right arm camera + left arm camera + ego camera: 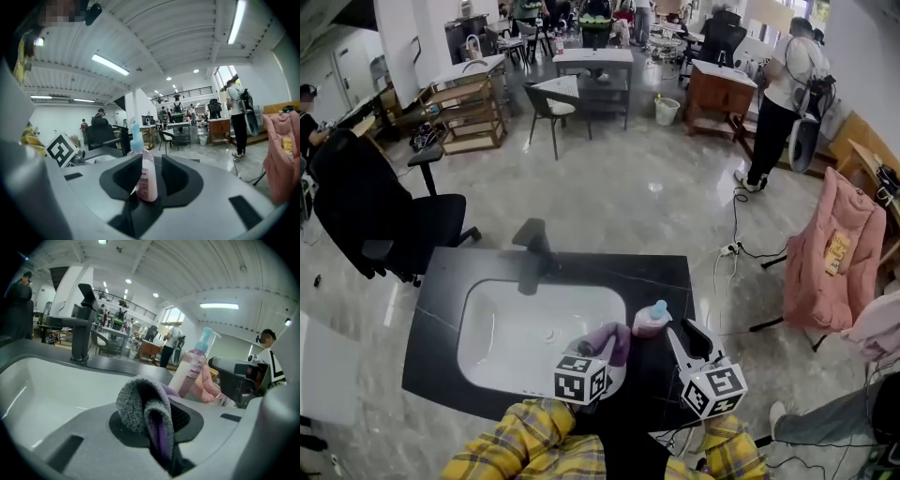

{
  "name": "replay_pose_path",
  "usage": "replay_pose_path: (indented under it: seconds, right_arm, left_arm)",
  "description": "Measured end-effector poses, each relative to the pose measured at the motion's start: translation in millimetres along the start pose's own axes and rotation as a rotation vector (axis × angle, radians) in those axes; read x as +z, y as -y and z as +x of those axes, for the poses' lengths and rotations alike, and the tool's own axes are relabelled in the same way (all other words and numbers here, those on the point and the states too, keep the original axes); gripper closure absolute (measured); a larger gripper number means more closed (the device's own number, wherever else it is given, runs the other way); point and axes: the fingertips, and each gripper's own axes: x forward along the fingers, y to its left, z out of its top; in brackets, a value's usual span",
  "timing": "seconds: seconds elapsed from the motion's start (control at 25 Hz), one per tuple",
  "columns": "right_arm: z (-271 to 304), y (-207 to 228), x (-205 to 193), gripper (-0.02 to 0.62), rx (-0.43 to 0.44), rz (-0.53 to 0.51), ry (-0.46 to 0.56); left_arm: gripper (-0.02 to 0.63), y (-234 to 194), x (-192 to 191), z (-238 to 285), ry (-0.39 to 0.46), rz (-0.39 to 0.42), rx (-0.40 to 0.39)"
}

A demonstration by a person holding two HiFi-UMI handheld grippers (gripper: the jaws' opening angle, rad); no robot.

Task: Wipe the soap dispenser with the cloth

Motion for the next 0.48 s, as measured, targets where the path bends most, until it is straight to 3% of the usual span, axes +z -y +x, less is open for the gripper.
replay_pose_path:
  seconds: [0.28, 0.48]
  right_arm:
    - [12.2, -17.1, 3.4, 0.394, 0.342, -0.097, -0.087]
    - [29.1, -25.8, 6.0, 0.350, 0.497, -0.165, -0.131]
  left_arm:
    - [0.548, -11.2, 13.7, -23.0, 0.056, -0.029, 0.028]
    - [0.548, -17.7, 16.6, -33.3, 0.084, -0.048, 0.045]
